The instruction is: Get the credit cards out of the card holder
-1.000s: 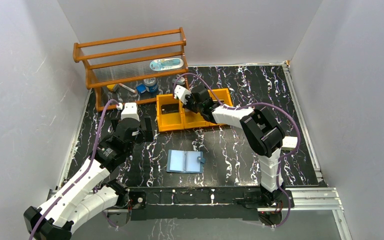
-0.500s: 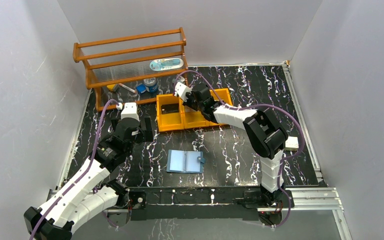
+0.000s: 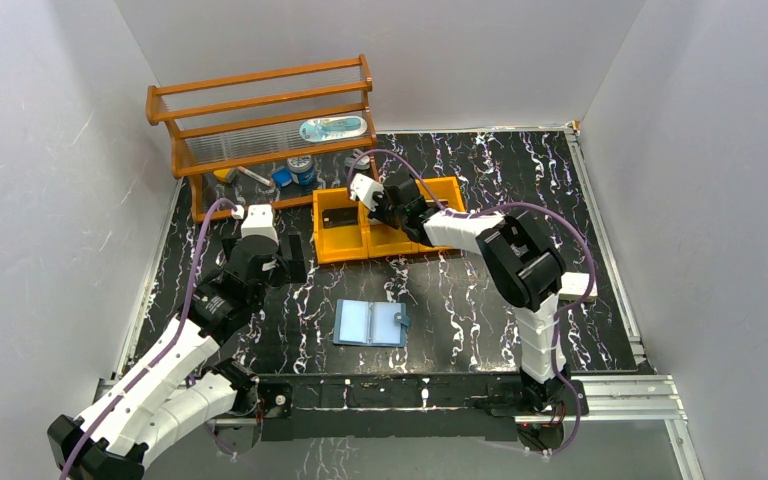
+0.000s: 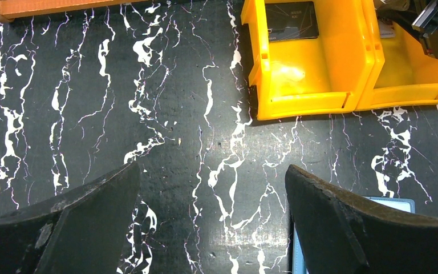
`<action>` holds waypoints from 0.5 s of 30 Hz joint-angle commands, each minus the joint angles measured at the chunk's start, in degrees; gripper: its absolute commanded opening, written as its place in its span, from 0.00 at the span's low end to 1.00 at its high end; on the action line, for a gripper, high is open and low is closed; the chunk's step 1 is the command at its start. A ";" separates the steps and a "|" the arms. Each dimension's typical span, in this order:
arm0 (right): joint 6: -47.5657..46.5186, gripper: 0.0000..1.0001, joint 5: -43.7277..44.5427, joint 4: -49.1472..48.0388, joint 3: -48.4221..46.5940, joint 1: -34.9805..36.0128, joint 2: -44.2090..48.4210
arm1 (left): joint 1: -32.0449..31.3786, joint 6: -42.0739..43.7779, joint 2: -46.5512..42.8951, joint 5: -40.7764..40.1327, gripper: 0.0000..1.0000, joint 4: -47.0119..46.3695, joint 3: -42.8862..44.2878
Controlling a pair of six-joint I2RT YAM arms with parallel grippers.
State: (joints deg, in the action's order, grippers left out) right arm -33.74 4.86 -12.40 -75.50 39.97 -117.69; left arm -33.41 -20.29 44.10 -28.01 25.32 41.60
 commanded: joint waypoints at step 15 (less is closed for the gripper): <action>0.86 0.00 -3.29 -13.66 5.70 0.06 11.69 | 0.80 0.61 -0.75 0.32 0.98 -1.17 -0.60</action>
State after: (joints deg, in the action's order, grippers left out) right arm -33.28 2.52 -19.14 -68.49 39.83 -110.45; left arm -33.10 -20.12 44.10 -27.55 25.30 41.58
